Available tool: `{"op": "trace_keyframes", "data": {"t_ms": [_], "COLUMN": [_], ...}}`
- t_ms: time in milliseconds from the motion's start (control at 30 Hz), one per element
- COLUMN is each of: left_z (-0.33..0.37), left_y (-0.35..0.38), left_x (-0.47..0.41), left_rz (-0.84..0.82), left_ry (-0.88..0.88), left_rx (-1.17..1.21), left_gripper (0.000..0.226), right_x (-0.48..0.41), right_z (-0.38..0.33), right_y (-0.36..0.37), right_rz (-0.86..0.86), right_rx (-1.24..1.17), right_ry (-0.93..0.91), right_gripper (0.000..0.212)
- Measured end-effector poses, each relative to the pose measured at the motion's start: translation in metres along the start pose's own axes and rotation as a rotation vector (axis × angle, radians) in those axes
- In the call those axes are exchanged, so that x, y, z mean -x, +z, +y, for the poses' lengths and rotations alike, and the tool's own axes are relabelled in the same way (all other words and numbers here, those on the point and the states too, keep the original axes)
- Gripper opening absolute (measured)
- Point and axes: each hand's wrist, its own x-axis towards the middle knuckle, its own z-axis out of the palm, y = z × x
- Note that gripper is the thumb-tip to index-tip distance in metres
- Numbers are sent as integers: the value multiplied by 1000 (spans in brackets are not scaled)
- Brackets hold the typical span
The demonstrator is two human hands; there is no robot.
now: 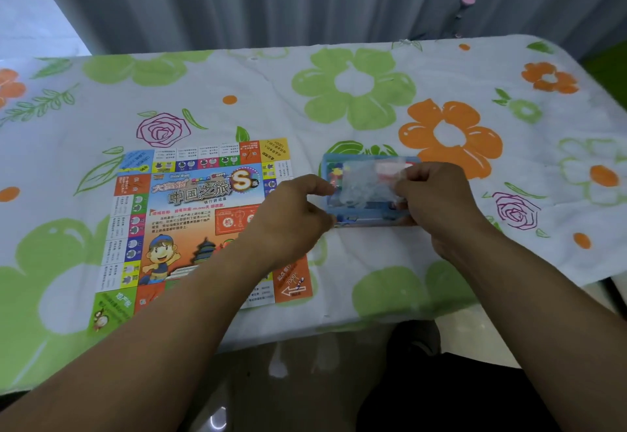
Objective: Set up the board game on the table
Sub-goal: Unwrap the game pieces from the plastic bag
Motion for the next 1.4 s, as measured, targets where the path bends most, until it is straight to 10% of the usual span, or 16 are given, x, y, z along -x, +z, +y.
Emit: {"op": "trace_keyframes", "data": {"t_ms": [467, 1400], "left_z": [-7, -11], "left_y": [24, 28], "left_x": [-16, -14], "left_rz": [-12, -83], "left_ry": [301, 264], "left_rx": [-534, -564], "left_gripper": [45, 36], "right_x": [-27, -35], "right_z": [0, -35], "right_y": [11, 23], "right_rz": [-26, 58], "right_rx": [552, 124], "right_ry": [-153, -267], "right_gripper": [25, 17]}}
